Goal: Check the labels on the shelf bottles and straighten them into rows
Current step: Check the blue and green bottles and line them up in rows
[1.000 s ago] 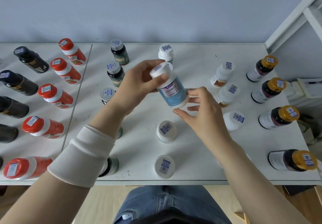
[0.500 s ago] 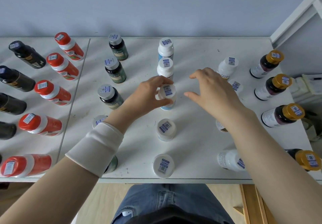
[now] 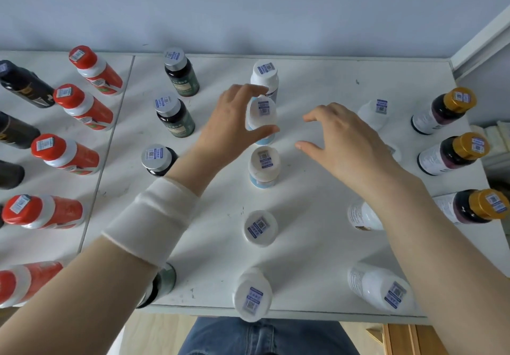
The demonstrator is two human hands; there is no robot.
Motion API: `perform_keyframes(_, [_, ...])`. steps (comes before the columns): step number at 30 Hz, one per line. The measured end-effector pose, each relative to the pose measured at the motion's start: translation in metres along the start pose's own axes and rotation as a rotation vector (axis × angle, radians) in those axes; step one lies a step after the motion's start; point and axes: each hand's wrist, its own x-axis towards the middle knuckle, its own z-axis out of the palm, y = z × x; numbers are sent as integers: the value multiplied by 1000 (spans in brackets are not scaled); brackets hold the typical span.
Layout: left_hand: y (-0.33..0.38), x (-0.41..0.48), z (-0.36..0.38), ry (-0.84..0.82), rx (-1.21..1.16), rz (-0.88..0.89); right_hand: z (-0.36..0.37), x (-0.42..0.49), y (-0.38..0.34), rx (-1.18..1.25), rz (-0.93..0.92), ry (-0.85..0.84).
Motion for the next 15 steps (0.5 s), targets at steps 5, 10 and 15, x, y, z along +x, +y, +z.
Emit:
perform_keyframes(5, [-9, 13, 4, -30, -74, -135, 10, 12, 2, 176, 25, -14])
perform_keyframes(10, [11, -4, -27, -23, -911, -296, 11, 15, -3, 936, 218, -62])
perform_keyframes(15, [18, -20, -39, -80, -1028, -198, 9, 3, -5, 1411, 45, -208])
